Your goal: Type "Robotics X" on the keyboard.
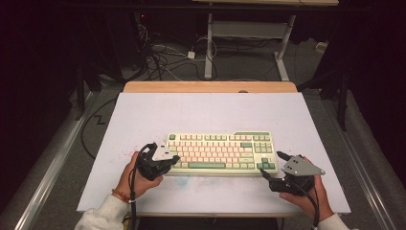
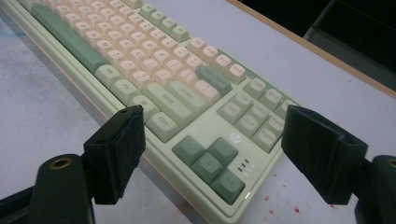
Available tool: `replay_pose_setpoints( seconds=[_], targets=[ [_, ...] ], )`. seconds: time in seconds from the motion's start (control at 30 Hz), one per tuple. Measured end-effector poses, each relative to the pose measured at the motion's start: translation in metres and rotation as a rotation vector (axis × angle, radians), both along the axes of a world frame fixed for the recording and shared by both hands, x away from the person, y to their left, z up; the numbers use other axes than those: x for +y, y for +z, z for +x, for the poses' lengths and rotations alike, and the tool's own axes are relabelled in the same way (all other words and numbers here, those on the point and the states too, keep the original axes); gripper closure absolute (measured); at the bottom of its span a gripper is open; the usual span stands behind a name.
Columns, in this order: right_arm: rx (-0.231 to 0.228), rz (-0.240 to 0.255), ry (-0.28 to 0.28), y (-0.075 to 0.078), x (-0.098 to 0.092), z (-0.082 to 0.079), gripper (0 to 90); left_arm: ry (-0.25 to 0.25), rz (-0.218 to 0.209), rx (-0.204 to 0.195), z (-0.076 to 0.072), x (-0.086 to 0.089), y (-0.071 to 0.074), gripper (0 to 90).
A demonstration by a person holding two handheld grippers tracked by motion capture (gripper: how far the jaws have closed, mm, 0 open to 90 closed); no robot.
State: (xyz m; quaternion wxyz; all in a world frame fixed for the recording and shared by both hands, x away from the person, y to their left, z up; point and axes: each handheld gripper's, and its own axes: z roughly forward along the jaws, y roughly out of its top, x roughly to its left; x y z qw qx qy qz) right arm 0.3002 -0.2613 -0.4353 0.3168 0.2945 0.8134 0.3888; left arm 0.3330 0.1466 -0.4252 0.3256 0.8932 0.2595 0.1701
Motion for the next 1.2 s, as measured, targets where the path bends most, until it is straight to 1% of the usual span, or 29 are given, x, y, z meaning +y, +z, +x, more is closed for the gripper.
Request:
replay_pose_setpoints(
  seconds=[0.2,0.27,0.33,0.37,0.43,0.63,0.73,0.83,1.07,1.2],
  targets=[
    [0.003,-0.001,0.01,-0.001,0.002,0.001,21.7,-0.029,0.015,0.008,0.009,-0.017,-0.003,87.0],
    [0.003,-0.004,0.01,-0.001,0.002,0.001,21.7,-0.037,0.015,0.011,0.011,-0.021,-0.003,86.9],
    [0.003,-0.004,0.011,-0.001,0.002,0.001,21.7,-0.048,0.023,0.012,0.014,-0.026,-0.003,86.9],
    [0.005,-0.005,0.01,-0.002,0.002,0.001,21.7,-0.05,0.019,0.014,0.015,-0.028,-0.003,86.9],
    [0.007,-0.006,0.013,-0.002,0.002,0.001,21.7,-0.062,0.032,0.015,0.017,-0.033,-0.003,86.9],
    [0.013,-0.011,0.015,-0.004,0.003,0.002,21.7,-0.083,0.041,0.026,0.024,-0.045,-0.007,86.7],
    [0.013,-0.011,0.017,-0.004,0.003,0.002,21.7,-0.086,0.045,0.031,0.027,-0.049,-0.009,86.6],
    [0.016,-0.008,0.017,-0.004,0.002,0.002,21.7,-0.09,0.06,0.034,0.03,-0.052,-0.011,86.6],
    [0.021,-0.009,0.018,-0.005,0.002,0.002,21.7,-0.087,0.069,0.046,0.034,-0.055,-0.016,86.1],
    [0.023,-0.013,0.019,-0.005,0.002,0.002,21.8,-0.089,0.082,0.05,0.035,-0.056,-0.019,86.0]
  ],
)
